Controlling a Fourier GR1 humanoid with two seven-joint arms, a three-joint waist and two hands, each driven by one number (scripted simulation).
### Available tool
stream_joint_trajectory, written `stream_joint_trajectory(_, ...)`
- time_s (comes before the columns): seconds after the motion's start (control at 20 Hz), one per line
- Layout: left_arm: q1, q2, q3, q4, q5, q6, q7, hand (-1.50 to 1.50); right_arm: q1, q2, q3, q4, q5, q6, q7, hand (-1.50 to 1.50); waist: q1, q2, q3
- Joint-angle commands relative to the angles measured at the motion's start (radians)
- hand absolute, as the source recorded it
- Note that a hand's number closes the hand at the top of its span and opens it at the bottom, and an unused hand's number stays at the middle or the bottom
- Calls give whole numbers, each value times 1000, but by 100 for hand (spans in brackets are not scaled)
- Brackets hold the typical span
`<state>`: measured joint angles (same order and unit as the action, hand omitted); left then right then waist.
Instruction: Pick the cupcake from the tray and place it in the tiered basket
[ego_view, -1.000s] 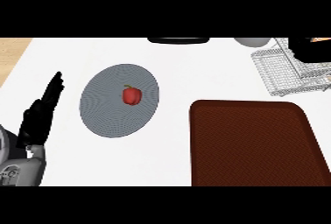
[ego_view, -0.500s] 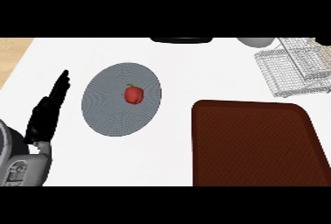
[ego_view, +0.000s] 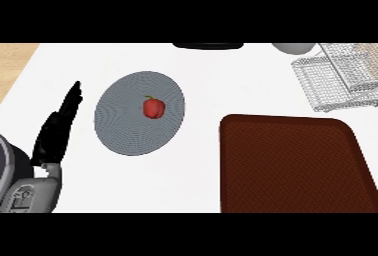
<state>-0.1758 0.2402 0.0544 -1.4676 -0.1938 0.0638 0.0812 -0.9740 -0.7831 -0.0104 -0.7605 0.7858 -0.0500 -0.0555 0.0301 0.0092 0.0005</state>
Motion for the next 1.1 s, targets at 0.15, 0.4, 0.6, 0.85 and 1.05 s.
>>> stream_joint_trajectory(0.15, -16, -17, 17, 77, 0, 8, -72, 0, -77, 1, -47, 256, -15, 39, -195, 150, -2, 3, 0)
stream_joint_trajectory(0.4, 28, 7, 16, -33, 5, -19, -6, 0, -40, 26, -72, 342, -31, 60, -266, 150, -2, -2, 0)
stream_joint_trajectory(0.6, 52, -9, 7, -5, -18, 4, -58, 0, -58, 36, -132, 463, -74, 107, -188, -150, 11, 5, 1)
stream_joint_trajectory(0.85, 11, -5, 21, -12, 5, -18, -6, 0, -89, 13, -206, 499, -132, 107, -252, -150, 0, 2, 1)
stream_joint_trajectory(1.05, -26, -23, 12, 23, -28, 18, -25, 0, -110, -11, -278, 504, -197, 88, -287, -150, -1, 4, 1)
